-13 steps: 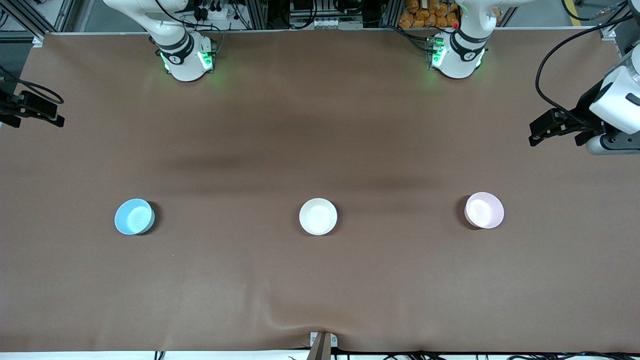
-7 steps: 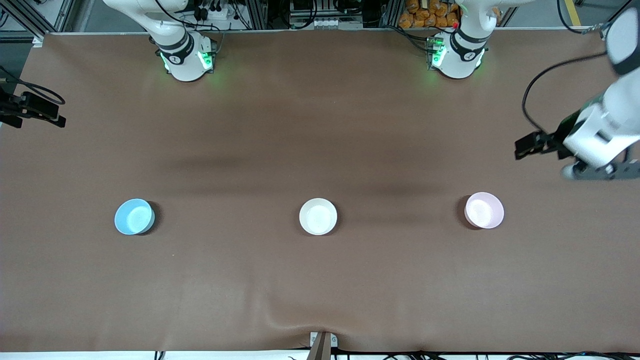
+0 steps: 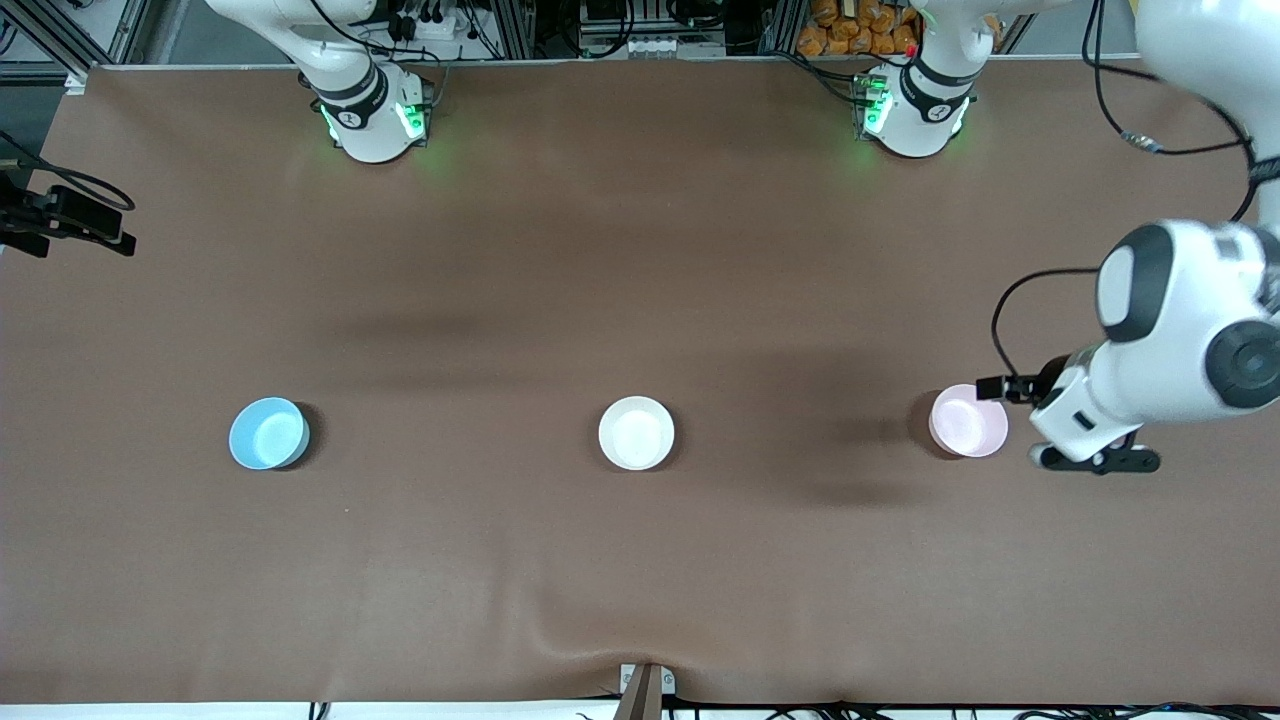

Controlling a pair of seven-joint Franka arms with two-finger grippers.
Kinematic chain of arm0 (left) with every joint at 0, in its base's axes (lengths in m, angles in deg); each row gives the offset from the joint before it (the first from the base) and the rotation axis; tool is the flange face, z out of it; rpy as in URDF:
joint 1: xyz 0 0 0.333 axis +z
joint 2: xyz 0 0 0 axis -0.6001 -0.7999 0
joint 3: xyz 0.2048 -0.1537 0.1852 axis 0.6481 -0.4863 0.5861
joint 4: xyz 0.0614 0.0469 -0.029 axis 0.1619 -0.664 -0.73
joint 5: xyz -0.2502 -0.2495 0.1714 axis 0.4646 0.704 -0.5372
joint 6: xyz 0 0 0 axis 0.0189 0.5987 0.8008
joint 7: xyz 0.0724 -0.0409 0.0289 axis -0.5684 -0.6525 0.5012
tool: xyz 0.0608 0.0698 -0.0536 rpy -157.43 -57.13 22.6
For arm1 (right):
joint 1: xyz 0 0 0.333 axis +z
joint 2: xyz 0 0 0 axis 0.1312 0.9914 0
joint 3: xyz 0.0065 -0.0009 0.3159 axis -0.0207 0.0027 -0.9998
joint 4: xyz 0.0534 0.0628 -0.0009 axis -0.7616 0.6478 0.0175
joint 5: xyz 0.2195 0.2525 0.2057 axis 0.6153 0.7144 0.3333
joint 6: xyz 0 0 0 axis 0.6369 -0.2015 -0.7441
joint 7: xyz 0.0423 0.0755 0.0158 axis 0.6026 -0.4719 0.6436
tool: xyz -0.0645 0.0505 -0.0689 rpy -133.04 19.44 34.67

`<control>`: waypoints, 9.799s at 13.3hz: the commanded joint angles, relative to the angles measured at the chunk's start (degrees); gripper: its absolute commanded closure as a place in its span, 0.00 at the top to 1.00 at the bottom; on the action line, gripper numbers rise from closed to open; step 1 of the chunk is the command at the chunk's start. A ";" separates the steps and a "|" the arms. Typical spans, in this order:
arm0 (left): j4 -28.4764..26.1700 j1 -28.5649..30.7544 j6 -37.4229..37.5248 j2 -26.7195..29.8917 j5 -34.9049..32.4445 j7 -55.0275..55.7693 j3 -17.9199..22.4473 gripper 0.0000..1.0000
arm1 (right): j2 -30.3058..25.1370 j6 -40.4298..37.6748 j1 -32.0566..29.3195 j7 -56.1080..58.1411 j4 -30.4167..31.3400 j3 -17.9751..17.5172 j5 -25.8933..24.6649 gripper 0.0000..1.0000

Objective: Stack pink and blue bowls on white bowl

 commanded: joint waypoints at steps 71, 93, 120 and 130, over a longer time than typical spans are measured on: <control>14.95 -25.17 -30.14 -22.83 12.82 31.69 -7.32 0.00 | 33.84 47.72 -7.21 24.32 12.24 1.12 3.33 1.00; 14.51 -26.58 -30.93 -25.21 13.00 31.78 -7.23 0.64 | 37.36 52.56 -7.56 28.54 11.02 -0.19 4.30 0.00; -0.06 -0.58 4.31 22.24 8.15 17.80 -3.28 1.00 | 37.01 47.01 22.57 -31.63 -2.97 -13.73 13.79 0.00; -9.74 1.54 0.27 27.44 9.65 13.33 -2.93 1.00 | 39.38 55.46 27.57 -50.51 -1.82 -12.25 11.17 0.00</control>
